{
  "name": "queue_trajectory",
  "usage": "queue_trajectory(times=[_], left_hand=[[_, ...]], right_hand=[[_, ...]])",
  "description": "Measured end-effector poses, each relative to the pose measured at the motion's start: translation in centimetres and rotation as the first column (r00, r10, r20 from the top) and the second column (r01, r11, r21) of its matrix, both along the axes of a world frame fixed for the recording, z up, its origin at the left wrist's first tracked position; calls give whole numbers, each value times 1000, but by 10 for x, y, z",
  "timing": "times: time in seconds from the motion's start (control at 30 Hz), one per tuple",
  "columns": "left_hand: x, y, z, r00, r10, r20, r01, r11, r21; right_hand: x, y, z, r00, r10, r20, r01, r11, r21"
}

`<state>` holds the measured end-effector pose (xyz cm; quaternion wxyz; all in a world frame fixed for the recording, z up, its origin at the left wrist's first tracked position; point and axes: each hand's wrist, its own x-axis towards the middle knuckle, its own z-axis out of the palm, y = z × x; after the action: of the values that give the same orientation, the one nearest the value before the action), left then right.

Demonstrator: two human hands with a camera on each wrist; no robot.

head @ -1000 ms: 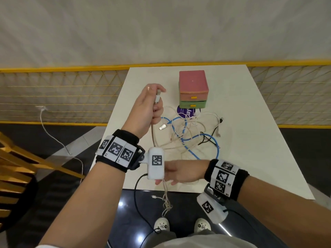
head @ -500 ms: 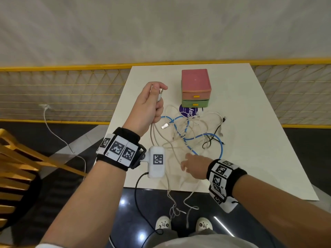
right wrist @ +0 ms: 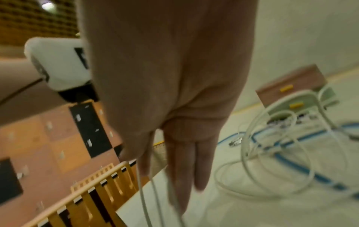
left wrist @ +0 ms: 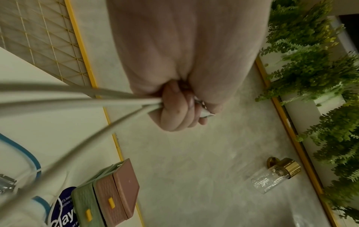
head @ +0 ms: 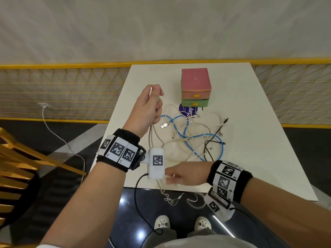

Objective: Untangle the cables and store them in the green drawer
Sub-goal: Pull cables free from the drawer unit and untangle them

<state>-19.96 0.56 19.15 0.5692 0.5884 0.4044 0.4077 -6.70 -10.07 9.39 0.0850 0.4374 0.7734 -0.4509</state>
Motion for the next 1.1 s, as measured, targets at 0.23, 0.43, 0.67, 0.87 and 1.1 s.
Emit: queue_trajectory(times=[0.23, 0.43, 0.67, 0.87, 1.1], left_hand=[[-3, -2, -10, 996, -34, -80, 35, 999, 10], [2, -8, -16, 998, -11, -60, 5, 995, -102], [-6, -2, -28, 993, 97, -61, -106, 982, -156], [-9, 15, -59, 883, 261, -391, -337, 931, -139], [14, 18, -60, 952, 105, -289, -185, 945, -268]], right_hand=[[7, 28, -10, 975, -220, -32, 223, 960, 171], [-8, 53, -54, 924, -297, 242, 226, 933, 282], [-13, 61, -68, 903, -395, 168, 317, 878, 359], [3, 59, -36, 747, -542, -386, 663, 655, 363], [11, 46, -20, 815, -402, -419, 575, 651, 494]])
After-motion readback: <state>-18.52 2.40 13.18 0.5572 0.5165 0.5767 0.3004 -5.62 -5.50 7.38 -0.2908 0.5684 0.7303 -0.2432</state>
